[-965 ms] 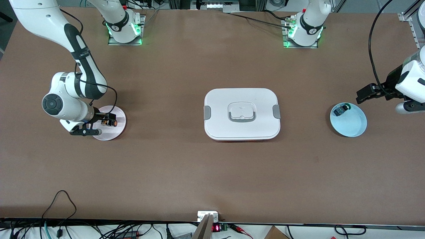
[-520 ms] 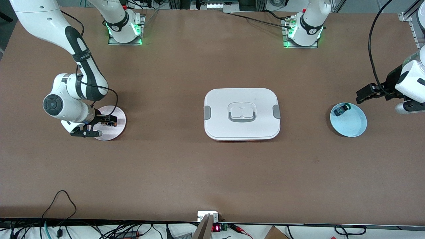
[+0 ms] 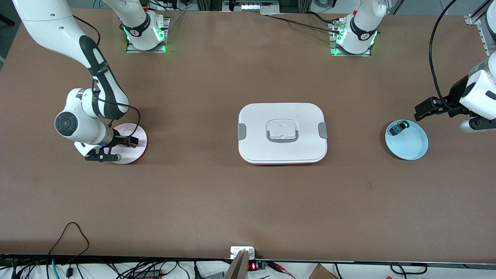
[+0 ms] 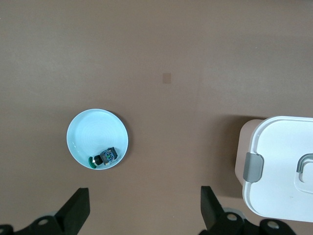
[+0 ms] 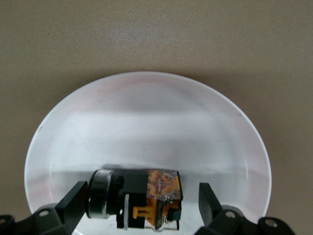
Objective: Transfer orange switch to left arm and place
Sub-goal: 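Close the right gripper on the orange switch and lift it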
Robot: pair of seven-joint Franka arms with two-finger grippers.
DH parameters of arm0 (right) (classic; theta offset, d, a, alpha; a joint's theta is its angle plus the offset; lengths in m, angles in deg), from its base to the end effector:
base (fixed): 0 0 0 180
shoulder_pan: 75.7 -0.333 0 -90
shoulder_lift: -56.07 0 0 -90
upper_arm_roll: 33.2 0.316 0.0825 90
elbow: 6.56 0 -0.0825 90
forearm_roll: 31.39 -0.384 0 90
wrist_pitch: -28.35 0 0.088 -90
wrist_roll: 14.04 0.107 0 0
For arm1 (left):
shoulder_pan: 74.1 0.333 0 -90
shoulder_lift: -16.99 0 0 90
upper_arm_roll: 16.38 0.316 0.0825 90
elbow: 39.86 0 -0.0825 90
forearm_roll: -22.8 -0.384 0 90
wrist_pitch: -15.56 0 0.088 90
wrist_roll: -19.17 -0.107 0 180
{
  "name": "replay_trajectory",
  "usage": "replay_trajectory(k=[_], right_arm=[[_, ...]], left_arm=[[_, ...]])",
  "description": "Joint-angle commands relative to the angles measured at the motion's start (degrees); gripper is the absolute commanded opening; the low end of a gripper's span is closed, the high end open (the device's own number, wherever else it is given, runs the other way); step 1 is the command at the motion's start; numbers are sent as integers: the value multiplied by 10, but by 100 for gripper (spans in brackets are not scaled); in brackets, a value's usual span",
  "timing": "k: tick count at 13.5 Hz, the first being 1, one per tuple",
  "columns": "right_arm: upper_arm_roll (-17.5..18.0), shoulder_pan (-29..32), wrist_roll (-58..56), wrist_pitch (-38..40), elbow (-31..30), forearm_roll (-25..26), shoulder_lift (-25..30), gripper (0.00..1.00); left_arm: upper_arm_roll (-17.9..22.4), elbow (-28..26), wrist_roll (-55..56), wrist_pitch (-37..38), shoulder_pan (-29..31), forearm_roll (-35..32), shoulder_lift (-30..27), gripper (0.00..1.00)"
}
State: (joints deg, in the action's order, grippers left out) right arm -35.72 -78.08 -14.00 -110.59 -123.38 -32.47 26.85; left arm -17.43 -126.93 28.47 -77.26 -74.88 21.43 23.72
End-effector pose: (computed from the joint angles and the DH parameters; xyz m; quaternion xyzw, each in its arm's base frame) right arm 0.5834 -0.0014 0.1793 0.9981 -0.0069 -0.0616 0.0051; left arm 0.5935 -0.0159 0.5856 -0.9978 -0.0645 0.0074 0.0116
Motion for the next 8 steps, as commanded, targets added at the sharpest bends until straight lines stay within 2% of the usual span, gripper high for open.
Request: replay_trajectory(k=[1,4,5,6,8], right_arm=[[1,-3,3,-5,10,-7,-10,100],[1,-5,3,-5,10,-7,-12,94],[0,-5,1,-5,10,-7,-12,89],[0,-5,-3,-5,10,-7,-12,83],[0,-5,-6,-1,10,-7,-11,63]], left_arm=[[-3,19,-7,13,0,-13,7,100],[-3,19,-8,13,0,-13,7,100],[-3,19,-8,13,0,-13,7,100],[-3,19,-8,13,0,-13,7,100],[-3,19,-8,13,0,-13,7,100]])
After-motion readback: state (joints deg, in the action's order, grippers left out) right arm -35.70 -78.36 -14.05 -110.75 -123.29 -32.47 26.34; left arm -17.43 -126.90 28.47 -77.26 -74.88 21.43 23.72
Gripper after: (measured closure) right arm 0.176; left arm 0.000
